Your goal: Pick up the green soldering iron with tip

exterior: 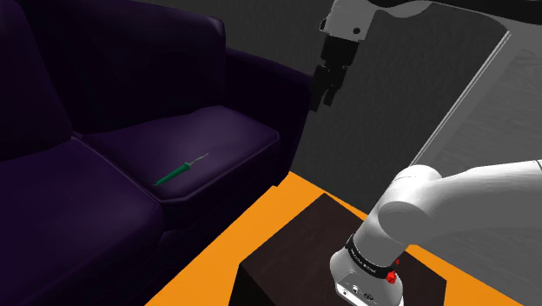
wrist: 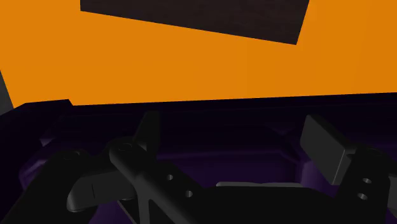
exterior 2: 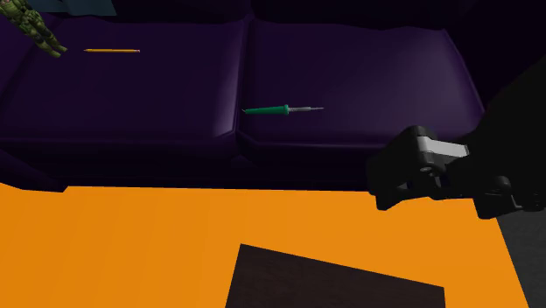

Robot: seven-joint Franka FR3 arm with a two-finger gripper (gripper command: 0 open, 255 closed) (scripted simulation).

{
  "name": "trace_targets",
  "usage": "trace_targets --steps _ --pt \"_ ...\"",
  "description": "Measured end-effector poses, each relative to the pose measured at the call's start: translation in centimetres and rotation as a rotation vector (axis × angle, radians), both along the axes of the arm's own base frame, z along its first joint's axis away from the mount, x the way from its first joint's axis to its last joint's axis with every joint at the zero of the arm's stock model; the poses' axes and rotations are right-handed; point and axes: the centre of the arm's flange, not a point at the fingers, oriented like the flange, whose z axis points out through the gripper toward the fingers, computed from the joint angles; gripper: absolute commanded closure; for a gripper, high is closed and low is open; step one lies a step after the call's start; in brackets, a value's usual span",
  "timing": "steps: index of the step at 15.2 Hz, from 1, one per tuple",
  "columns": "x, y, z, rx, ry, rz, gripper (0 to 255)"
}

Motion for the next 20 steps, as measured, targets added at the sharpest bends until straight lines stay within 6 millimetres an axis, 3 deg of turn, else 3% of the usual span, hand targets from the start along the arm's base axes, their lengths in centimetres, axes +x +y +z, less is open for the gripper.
trace_targets --steps 3,9,20 --pt "0.9 1.0 -0.9 0.004 0.003 -0.033 0" --pt "4.2 4.9 -5.8 0.025 0.017 -0.195 0" --pt "13.5 10.9 -15.2 0.067 0.043 -0.510 0"
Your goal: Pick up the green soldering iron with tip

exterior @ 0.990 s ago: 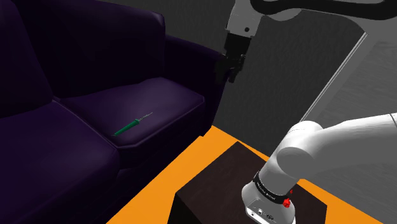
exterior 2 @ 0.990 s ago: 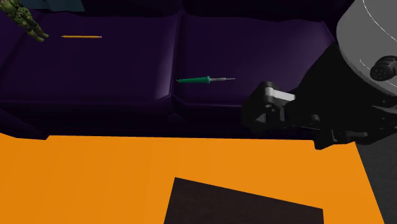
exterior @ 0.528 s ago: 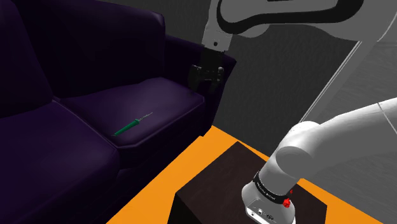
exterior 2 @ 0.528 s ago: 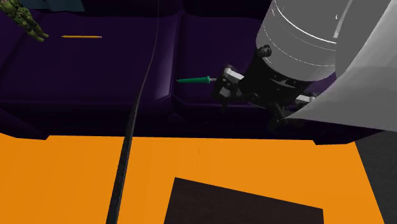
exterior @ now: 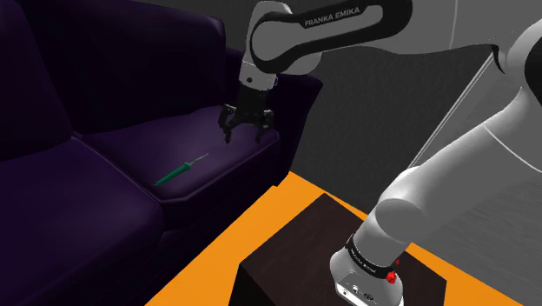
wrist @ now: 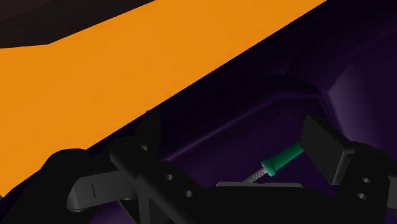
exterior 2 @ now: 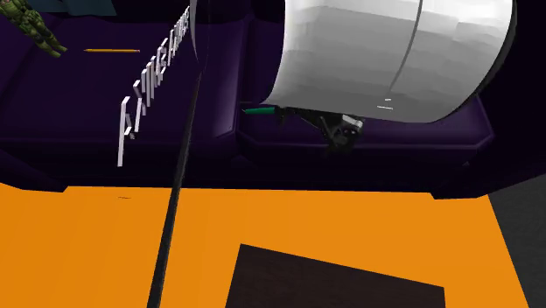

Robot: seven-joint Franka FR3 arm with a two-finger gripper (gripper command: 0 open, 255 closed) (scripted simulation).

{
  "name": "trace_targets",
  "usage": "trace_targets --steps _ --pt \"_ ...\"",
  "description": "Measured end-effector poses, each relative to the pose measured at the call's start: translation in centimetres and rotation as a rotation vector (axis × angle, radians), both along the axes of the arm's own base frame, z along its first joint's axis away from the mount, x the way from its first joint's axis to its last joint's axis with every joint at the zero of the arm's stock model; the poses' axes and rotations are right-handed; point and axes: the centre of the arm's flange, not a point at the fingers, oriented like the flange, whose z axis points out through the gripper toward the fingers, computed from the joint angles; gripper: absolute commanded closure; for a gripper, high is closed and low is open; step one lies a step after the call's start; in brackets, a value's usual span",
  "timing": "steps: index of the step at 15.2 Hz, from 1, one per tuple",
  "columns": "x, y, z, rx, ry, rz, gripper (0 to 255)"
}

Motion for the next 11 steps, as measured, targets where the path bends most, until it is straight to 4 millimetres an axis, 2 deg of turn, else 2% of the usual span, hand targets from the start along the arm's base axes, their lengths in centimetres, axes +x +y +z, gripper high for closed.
trace_targets --steps 2,3,11 --pt "2.0 0.7 -1.1 0.008 0.004 -0.057 0" --pt "2.7 1.5 -2.0 0.012 0.007 -0.084 0" --pt "10.4 3.3 -9.2 0.043 0.025 -0.314 0"
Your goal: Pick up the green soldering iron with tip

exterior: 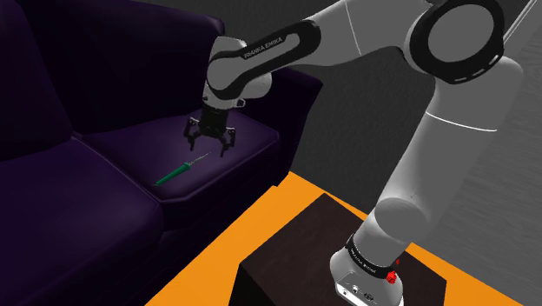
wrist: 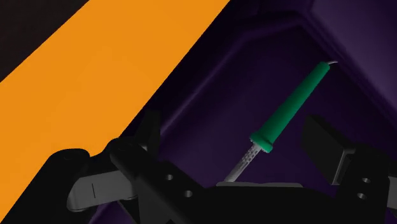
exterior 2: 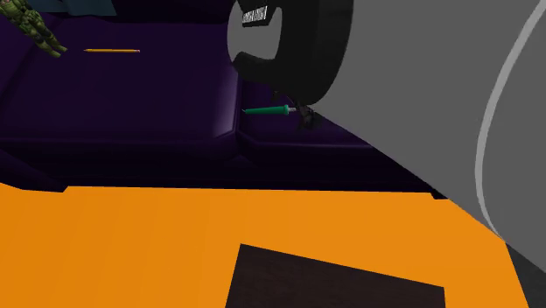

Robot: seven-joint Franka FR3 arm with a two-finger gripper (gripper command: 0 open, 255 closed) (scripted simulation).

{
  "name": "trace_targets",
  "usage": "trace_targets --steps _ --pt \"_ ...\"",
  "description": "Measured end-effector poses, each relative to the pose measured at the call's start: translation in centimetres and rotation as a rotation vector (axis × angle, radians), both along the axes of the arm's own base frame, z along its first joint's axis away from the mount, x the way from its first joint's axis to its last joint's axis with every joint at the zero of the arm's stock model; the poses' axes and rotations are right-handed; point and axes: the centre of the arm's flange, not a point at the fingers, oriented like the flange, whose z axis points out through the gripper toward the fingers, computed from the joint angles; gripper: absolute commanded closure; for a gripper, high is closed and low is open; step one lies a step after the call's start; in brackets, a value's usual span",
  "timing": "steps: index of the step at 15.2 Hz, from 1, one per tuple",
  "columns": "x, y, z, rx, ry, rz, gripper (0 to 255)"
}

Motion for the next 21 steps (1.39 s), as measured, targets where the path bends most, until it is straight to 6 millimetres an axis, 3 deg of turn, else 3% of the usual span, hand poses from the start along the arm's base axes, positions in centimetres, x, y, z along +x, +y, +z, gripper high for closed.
trace_targets --steps 9,17,18,21 --pt "8.5 0.7 -7.4 0.034 0.021 -0.254 0" --pt "9.1 0.6 -11.9 0.037 0.023 -0.281 0" --pt "9.1 0.6 -12.1 0.037 0.023 -0.281 255" --pt "9.4 0.6 -11.7 0.040 0.015 -0.281 255"
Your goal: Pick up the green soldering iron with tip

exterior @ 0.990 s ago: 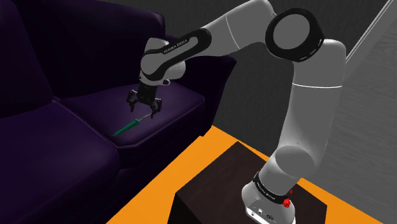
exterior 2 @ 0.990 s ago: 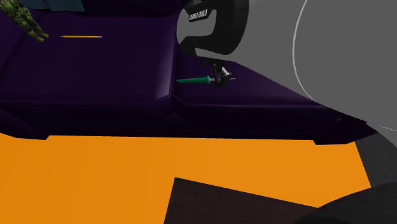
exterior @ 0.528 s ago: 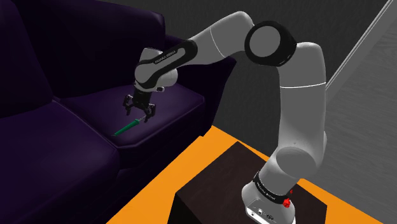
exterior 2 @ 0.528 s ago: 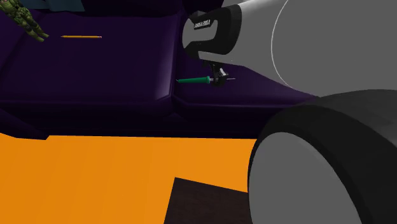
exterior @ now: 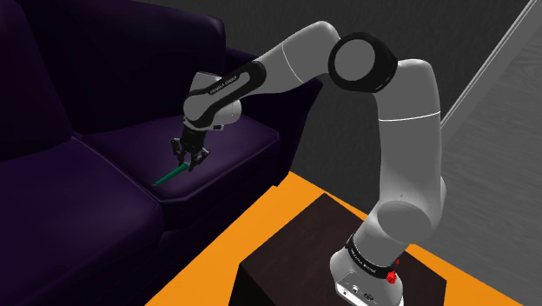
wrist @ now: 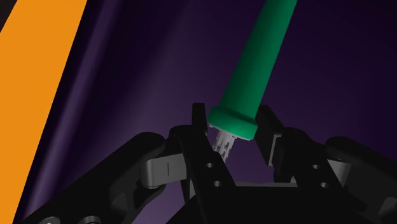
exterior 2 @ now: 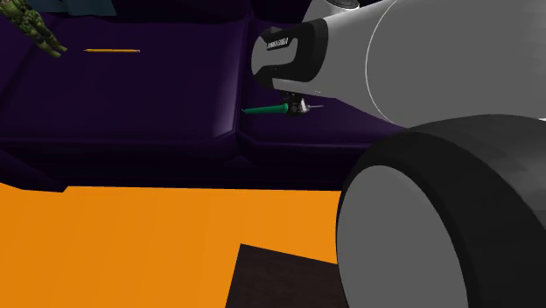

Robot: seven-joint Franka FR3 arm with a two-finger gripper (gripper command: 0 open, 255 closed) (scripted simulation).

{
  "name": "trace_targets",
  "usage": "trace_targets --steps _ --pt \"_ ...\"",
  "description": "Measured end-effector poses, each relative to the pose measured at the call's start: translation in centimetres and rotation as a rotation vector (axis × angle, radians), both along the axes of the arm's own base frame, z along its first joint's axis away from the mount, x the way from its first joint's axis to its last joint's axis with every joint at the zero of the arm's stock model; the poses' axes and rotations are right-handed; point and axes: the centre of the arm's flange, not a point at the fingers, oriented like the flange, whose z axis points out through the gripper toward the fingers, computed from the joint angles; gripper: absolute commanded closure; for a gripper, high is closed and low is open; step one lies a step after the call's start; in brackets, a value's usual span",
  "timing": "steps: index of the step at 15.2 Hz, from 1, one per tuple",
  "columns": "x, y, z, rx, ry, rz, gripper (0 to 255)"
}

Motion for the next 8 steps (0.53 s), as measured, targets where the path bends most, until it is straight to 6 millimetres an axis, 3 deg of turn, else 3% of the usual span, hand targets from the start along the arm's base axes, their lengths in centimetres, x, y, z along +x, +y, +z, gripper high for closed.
trace_targets --steps 8 --pt "-0.02 -0.01 0.05 -0.001 0.004 0.000 255"
